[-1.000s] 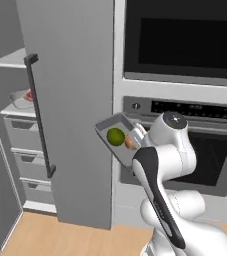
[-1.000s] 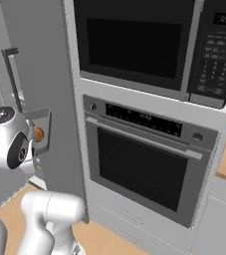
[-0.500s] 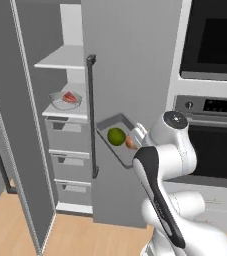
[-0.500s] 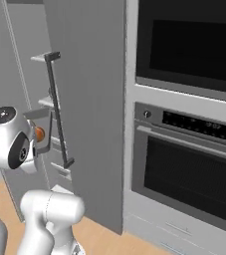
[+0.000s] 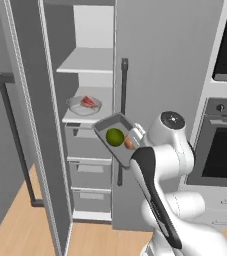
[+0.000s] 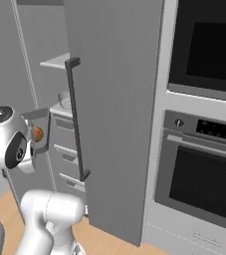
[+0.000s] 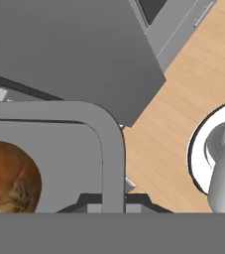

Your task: Take the meat container that has the steak and place it on the second highest rack of the freezer. Then take the vegetable container that has the lime and onion and place it on the highest rack of the freezer.

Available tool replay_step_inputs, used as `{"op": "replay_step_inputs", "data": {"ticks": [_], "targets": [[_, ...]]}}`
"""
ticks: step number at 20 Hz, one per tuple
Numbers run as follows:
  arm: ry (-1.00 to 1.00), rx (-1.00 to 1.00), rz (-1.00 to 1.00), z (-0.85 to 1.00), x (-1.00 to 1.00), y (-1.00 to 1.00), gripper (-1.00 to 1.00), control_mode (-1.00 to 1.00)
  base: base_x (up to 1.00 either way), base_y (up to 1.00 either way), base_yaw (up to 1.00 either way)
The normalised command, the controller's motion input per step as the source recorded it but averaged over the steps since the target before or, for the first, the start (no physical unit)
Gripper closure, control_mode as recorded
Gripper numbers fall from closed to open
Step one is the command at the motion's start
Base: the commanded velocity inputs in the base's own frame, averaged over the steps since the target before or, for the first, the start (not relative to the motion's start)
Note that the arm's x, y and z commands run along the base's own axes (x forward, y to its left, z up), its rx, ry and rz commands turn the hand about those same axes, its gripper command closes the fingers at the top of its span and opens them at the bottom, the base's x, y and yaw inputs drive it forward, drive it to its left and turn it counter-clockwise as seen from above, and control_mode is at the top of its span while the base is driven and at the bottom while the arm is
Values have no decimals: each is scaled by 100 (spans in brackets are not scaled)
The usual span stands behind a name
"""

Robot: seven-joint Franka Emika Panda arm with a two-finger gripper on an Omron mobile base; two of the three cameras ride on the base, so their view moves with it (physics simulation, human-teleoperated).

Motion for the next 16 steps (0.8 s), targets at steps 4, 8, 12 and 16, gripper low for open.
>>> {"op": "replay_step_inputs", "data": {"ticks": [4,8,12,16], "targets": [[0,0,0,0,0,0,100,100,30,14,-20],[0,0,0,0,0,0,100,100,38,41,-5],[0,0,0,0,0,0,100,100,77,14,-6],[0,0,0,0,0,0,100,100,66,33,-2]]}}
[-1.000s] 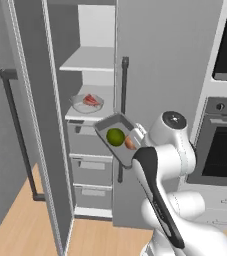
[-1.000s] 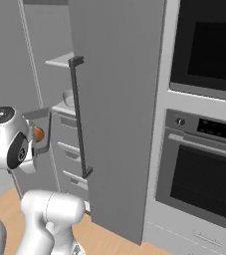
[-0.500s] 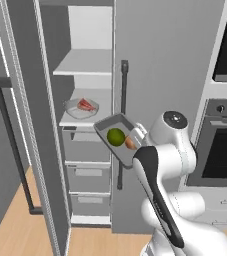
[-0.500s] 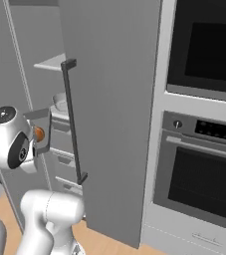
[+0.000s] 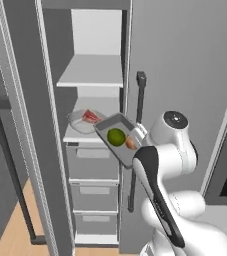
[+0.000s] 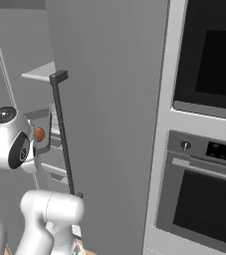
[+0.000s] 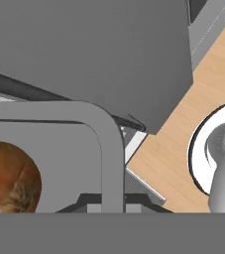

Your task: Take the meat container that has the steak and place it on the second highest rack of the freezer. Then take the vegetable container that has the lime and onion and place it on the highest rack of the freezer.

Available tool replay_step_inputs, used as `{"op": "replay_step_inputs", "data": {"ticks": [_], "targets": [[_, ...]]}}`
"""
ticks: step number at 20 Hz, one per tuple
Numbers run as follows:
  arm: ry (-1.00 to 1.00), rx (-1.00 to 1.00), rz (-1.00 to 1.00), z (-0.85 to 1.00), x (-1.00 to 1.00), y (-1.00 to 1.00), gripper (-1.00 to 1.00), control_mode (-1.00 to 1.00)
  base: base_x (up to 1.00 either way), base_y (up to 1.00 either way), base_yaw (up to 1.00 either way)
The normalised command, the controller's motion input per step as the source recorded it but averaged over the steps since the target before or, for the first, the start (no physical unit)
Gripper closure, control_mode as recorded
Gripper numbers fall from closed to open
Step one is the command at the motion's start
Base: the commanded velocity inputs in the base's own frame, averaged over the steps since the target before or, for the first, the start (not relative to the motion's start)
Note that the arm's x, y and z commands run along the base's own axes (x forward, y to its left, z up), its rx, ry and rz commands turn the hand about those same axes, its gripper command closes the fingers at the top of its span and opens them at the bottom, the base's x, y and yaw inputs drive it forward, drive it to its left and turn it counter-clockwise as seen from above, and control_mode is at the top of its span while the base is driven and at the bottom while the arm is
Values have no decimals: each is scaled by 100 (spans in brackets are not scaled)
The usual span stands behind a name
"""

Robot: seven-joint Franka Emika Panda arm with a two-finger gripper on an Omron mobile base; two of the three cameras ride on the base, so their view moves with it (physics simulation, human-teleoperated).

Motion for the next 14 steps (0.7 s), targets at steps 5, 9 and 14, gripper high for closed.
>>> {"op": "replay_step_inputs", "data": {"ticks": [5,9,14], "targets": [[0,0,0,0,0,0,100,100,48,48,-2],[0,0,0,0,0,0,100,100,52,27,-9],[0,0,0,0,0,0,100,100,36,44,-13]]}}
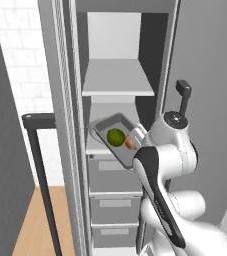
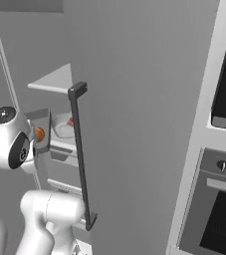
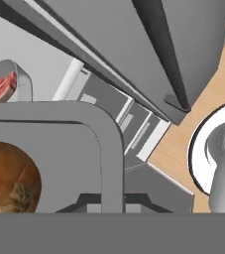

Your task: Take the meat container that has the steak and place it on the second highest rack of the freezer. Then take the vegetable container that has the lime and onion and place it on the highest rack of the freezer.

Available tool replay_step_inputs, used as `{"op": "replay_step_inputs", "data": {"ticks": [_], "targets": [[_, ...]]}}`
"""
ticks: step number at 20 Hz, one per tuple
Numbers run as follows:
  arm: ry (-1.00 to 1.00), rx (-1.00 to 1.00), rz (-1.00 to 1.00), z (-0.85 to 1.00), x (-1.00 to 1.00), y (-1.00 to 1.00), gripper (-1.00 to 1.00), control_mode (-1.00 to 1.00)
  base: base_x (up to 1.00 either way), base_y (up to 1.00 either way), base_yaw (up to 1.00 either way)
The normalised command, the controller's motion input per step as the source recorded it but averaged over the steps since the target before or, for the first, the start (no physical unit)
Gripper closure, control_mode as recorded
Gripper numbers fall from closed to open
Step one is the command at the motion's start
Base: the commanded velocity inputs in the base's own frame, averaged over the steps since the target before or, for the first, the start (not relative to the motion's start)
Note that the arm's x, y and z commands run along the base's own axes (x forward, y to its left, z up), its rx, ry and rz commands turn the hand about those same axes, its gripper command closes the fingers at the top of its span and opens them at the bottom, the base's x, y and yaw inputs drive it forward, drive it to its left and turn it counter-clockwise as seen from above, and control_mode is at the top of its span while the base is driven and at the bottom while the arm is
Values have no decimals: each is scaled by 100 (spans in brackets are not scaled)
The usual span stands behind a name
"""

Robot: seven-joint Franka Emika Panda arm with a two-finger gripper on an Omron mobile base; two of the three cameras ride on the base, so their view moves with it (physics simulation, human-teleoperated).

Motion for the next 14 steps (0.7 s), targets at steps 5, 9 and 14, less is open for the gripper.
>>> {"op": "replay_step_inputs", "data": {"ticks": [5,9,14], "targets": [[0,0,0,0,0,0,100,100,5,33,-5],[-12,-5,-9,28,0,8,100,-100,0,0,-6],[-21,-5,-24,96,-19,3,100,-100,0,0,0]]}}
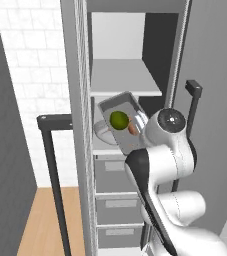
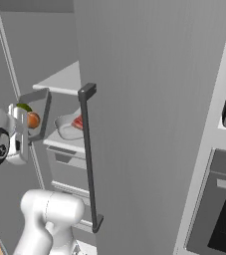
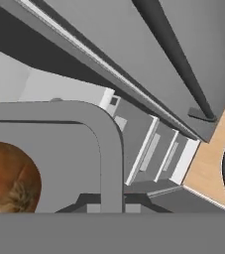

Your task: Take the meat container that has the steak and place it on the second highest rack of the freezer. Then take the vegetable container that has the lime and onion and place it on the highest rack of the freezer.

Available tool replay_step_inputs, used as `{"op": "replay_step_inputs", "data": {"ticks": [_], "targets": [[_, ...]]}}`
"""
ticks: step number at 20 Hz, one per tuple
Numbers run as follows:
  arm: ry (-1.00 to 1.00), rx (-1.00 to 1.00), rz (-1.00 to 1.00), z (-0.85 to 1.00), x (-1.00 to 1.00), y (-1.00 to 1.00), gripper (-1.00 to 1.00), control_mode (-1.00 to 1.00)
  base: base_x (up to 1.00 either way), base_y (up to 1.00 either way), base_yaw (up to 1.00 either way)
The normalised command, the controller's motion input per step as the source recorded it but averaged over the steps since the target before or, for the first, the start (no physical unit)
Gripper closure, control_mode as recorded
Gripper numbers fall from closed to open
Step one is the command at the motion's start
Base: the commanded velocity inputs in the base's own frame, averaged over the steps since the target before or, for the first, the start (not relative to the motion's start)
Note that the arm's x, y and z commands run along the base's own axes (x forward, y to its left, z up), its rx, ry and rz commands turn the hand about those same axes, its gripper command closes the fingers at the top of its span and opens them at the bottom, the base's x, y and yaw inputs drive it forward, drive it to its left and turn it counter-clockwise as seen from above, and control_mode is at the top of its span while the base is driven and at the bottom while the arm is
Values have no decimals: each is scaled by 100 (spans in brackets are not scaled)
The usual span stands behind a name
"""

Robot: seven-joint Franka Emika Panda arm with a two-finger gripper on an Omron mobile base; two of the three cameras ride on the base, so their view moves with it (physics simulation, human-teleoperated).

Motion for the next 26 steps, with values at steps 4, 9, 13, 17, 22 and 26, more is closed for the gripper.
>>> {"op": "replay_step_inputs", "data": {"ticks": [4,9,13,17,22,26], "targets": [[-9,3,-15,100,-43,0,100,-100,0,0,0],[-7,9,-2,100,10,-6,100,-100,0,0,0],[0,13,-3,75,59,-30,100,-100,0,0,0],[5,1,-5,4,71,-17,100,-100,0,0,0],[3,-1,-5,-11,76,0,100,-100,0,0,0],[0,-3,-8,-5,94,-2,100,-100,0,0,0]]}}
